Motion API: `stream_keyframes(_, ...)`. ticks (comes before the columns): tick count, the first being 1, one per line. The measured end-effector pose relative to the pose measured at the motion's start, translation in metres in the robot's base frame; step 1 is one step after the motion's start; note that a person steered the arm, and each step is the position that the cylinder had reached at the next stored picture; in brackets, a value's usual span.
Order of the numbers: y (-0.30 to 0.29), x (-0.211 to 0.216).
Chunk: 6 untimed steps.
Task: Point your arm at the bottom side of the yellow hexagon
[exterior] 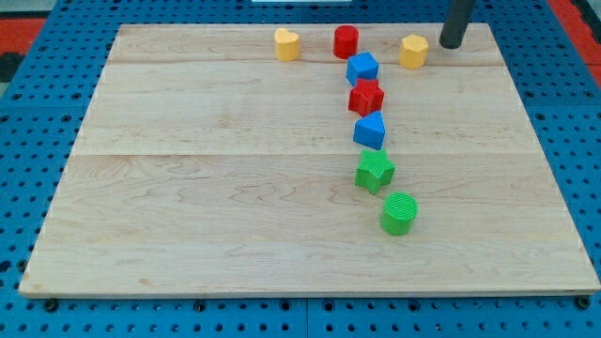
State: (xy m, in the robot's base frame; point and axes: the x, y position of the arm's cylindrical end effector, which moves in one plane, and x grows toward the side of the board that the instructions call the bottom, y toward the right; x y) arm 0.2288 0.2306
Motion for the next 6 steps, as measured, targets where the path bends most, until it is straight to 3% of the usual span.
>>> stream_keyframes(1,0.017,-0.018)
stream_keyframes(3,0.000,-0.013)
stream_keyframes(4,0.019,0.031)
stream_keyframes(5,-0.020,0.096)
stream_keyframes(6,-0.100,0.093)
